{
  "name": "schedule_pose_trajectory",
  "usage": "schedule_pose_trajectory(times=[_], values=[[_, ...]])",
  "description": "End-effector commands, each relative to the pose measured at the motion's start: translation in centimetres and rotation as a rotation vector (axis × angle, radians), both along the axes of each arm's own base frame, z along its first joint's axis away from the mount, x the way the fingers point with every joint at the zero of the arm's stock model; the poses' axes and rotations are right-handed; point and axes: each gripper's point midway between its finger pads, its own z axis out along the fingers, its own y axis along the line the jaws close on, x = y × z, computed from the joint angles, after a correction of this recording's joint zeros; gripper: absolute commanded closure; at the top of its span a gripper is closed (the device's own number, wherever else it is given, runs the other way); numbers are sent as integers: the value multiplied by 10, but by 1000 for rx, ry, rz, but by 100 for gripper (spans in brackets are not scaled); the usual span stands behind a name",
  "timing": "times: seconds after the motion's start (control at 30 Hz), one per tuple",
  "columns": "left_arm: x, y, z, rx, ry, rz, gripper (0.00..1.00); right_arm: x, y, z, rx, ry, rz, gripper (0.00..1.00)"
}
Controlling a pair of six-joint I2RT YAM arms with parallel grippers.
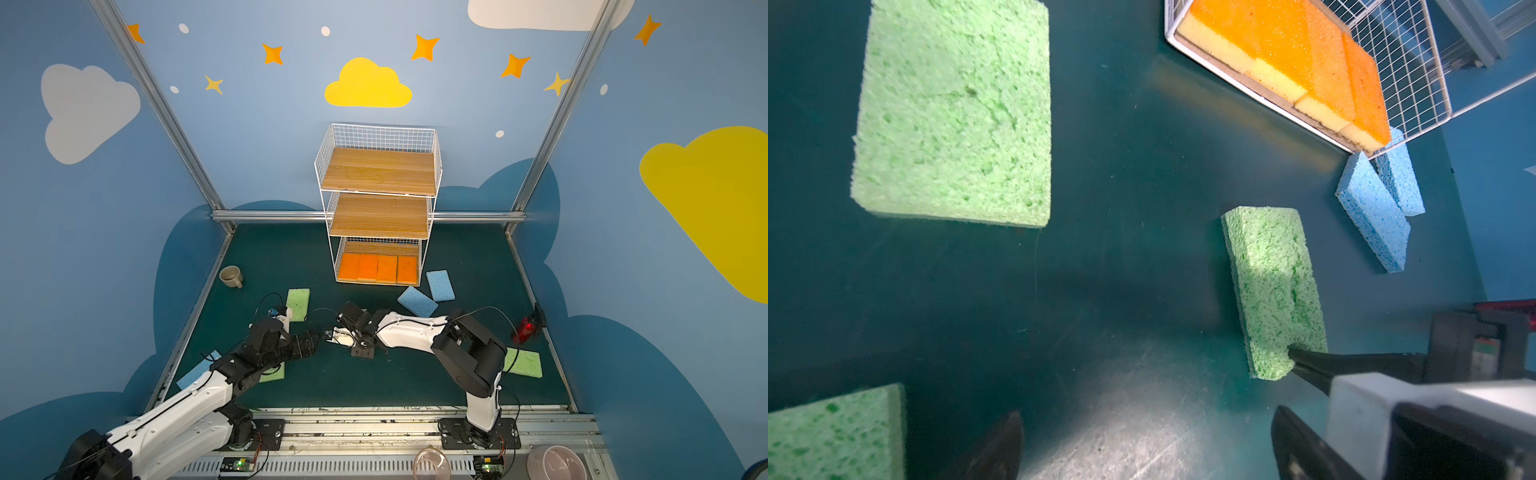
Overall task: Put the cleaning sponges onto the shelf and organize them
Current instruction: 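Carry the green sponge up to the middle shelf board with the right gripper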
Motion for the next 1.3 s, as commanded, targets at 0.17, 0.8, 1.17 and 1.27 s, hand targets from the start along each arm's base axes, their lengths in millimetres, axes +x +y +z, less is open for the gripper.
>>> schedule_pose_trajectory(times=[0.17, 0.8, 1.17, 1.27], values=[[-3, 3, 7, -24, -23, 13, 7, 3, 3, 67, 146, -41, -112, 100], [1, 2, 23, -68, -87, 26, 7, 62, 2, 280, 311, -551, -55, 100], [9, -3, 37, -83, -110, 21, 0, 141, 21, 304, 311, -572, -121, 100], [10, 0, 35, -67, -110, 34, 0, 156, 25, 303, 307, -568, -139, 100]])
